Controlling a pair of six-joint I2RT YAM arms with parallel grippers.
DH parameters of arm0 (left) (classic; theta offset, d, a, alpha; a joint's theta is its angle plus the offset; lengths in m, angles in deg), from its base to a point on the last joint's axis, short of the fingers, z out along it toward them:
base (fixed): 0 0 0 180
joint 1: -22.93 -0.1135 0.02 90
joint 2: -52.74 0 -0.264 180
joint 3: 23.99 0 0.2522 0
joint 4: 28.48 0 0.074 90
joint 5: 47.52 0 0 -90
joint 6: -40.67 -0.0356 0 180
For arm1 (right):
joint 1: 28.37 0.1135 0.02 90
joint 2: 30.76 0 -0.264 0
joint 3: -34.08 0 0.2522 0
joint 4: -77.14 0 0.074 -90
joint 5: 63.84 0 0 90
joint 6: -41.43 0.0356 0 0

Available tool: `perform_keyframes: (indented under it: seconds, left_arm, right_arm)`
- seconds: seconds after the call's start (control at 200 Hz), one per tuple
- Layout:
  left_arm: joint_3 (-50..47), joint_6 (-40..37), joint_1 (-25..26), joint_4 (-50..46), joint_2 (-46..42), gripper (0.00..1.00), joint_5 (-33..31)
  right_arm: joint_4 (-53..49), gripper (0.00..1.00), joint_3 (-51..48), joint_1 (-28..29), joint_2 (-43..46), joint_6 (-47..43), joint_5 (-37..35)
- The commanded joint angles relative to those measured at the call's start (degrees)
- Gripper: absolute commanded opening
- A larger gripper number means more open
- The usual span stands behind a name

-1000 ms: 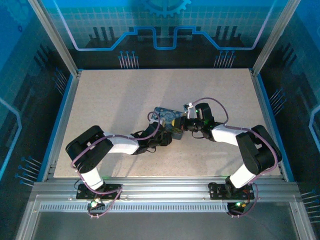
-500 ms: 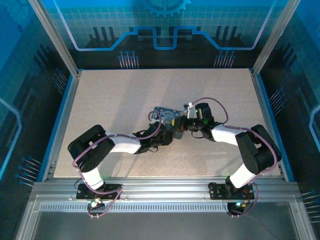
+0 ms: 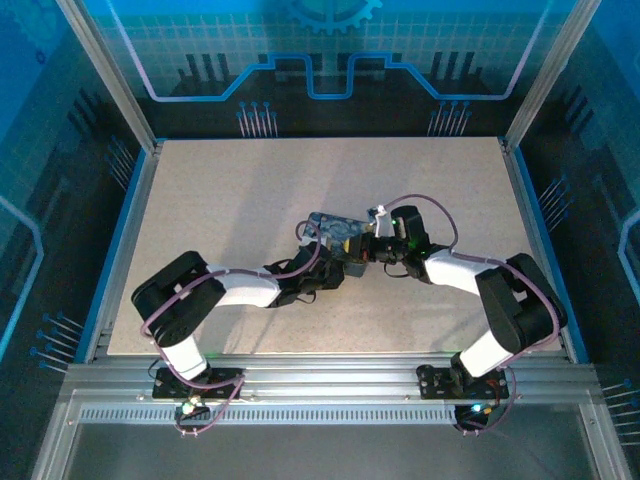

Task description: Unlock the padlock with the key

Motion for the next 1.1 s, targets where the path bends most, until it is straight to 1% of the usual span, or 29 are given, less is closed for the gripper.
perform_keyframes:
  seconds: [0.0, 0.165, 0.315, 0.485, 0.73, 0.885, 1.096]
  left_arm:
    - [-1.18, -0.26, 0.18, -0.48, -3.91, 0.22, 0.55]
    - [-1.92, 0.51, 0.18, -2.04, -6.55, 0.23, 1.59]
    - [-1.33, 0.92, 0.08, -4.75, -8.20, 0.24, 2.65]
    - [-0.04, 1.88, -0.09, -7.44, -8.91, 0.24, 4.41]
    - [0.13, 4.75, -1.65, -8.66, -9.58, 0.24, 7.79]
    - [0.36, 5.85, -2.45, -9.40, -10.15, 0.23, 8.98]
    - [0.52, 7.40, -3.03, -9.52, -10.58, 0.23, 10.50]
  right_arm:
    - [-1.11, 0.05, 0.69, -0.10, 3.97, -2.34, -0.48]
    - [-1.98, 0.05, -1.69, -0.32, 9.82, -5.47, -1.45]
    - [-2.39, 0.06, -6.37, -0.37, 16.66, -9.00, -3.81]
    - [-3.05, 0.06, -10.79, -0.13, 21.77, -12.96, -3.26]
    - [2.03, 0.06, -20.99, 2.68, 28.92, -15.68, -7.26]
    - [3.44, 0.06, -23.48, 6.37, 28.04, -18.03, -9.09]
    - [10.37, 0.05, -24.30, 9.01, 19.61, -18.19, -8.06]
